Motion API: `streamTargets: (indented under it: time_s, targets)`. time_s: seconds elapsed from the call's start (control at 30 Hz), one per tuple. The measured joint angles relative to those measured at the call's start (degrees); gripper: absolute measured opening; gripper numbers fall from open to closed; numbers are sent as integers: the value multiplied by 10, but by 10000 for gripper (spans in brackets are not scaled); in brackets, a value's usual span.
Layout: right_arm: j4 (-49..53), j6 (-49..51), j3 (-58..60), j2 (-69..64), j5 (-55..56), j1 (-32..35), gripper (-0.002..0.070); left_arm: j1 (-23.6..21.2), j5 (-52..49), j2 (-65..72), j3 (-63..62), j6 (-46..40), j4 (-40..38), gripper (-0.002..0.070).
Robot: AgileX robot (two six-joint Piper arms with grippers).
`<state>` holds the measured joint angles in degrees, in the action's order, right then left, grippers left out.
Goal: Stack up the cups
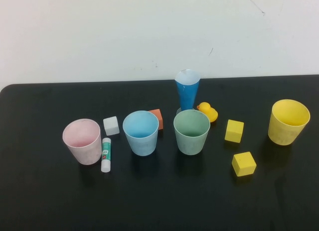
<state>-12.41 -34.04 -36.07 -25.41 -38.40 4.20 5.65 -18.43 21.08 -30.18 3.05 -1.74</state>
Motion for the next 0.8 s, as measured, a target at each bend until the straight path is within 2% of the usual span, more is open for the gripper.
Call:
streamTargets:
  time_s: [0.13,0.27,0.47,0.57,0.73,0.8]
  targets:
    - [-97,-86,-1,-72,-19,0,-3,0,-94,142,-49,19,-45,-1]
    - [-170,-185,-1,-120,-40,0,-3,0,-138,296,-106,7,-93,-1]
    - [-199,-255,-1,-152,-78,0,-3,0,-206,499,-235,-31,-137,21]
    - [-201,-267,-1,-152,-90,0,-3,0,-245,586,-304,-47,-141,117]
    - [-201,-283,-1,-153,-115,0,-3,0,-305,693,-394,-56,-141,360]
    - [-201,-286,-1,-153,-118,0,-3,0,-321,720,-414,-57,-140,407]
